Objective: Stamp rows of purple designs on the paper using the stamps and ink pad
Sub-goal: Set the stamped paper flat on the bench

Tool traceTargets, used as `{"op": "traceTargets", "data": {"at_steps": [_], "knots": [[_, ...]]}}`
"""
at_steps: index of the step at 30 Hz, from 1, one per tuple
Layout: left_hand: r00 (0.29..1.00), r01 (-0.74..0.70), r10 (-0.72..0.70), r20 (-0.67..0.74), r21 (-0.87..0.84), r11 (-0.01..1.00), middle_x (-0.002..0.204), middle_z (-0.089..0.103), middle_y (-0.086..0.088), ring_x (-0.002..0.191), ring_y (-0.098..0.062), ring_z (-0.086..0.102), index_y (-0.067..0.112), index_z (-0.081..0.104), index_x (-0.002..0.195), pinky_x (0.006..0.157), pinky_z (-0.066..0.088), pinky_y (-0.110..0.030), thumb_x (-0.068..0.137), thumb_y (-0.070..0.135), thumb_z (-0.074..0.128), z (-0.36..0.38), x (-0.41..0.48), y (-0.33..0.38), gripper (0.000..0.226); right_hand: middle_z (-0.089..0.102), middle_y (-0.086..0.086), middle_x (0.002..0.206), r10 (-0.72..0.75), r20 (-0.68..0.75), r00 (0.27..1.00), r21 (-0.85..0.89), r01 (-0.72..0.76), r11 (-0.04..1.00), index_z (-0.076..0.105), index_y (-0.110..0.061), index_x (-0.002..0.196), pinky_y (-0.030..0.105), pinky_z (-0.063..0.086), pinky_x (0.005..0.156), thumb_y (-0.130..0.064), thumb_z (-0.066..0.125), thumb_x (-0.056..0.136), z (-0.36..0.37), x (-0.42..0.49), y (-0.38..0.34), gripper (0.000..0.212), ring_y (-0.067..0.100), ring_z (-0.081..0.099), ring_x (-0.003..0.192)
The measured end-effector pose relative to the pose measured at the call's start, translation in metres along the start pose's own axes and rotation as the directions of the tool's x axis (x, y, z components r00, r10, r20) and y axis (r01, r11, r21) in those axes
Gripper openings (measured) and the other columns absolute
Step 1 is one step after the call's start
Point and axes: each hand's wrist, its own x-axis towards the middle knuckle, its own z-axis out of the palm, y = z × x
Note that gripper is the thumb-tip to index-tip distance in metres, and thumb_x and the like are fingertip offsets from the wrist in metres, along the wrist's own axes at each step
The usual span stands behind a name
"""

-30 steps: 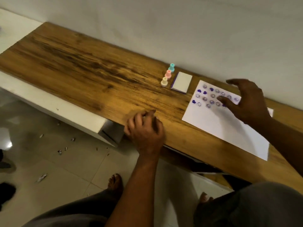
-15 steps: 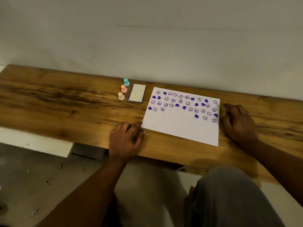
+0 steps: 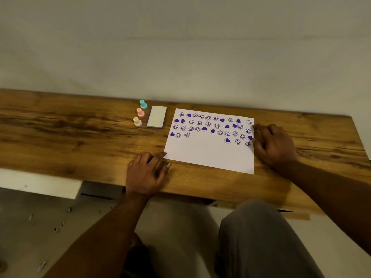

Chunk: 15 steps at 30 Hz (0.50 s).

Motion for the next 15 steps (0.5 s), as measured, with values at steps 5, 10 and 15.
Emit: {"op": "traceTargets", "data": {"at_steps": [5,10,15], "knots": [[1.000,-0.012,0.012,-0.021,-0.016,1.000,0.106,0.061,0.000,0.096,-0.020,0.057,0.028,0.065,0.134,0.080,0.047,-0.037,0.100,0.065,0.042,0.0006,-0.0004,0.0005,0.054,0.056,0.011,0.106,-0.006,-0.001,1.000,-0.011,0.006,1.000,0.053,-0.024,0.143,0.039,0.047,0.070,-0.054,0.043,0.094,-0.0017,0.0024,-0.0015,0.058,0.034,0.054,0.093],[1.000,-0.004,0.004,-0.019,-0.023,1.000,0.109,0.062,0.001,0.099,-0.019,0.057,0.028,0.065,0.131,0.081,0.046,-0.036,0.100,0.063,0.043,0.0020,-0.0005,-0.0005,0.051,0.055,0.009,0.105,-0.006,0.012,1.000,-0.015,0.006,1.000,0.051,-0.027,0.144,0.038,0.047,0.069,-0.056,0.043,0.094,-0.0022,0.0041,-0.0023,0.058,0.033,0.054,0.093],[1.000,0.001,-0.002,-0.019,-0.035,0.999,0.109,0.063,0.001,0.100,-0.018,0.057,0.029,0.067,0.129,0.082,0.046,-0.035,0.100,0.061,0.044,0.0028,-0.0003,0.0000,0.049,0.054,0.009,0.107,-0.002,0.031,1.000,-0.024,0.003,1.000,0.048,-0.028,0.147,0.039,0.050,0.070,-0.055,0.042,0.094,-0.0040,0.0044,-0.0026,0.060,0.032,0.054,0.095]]}}
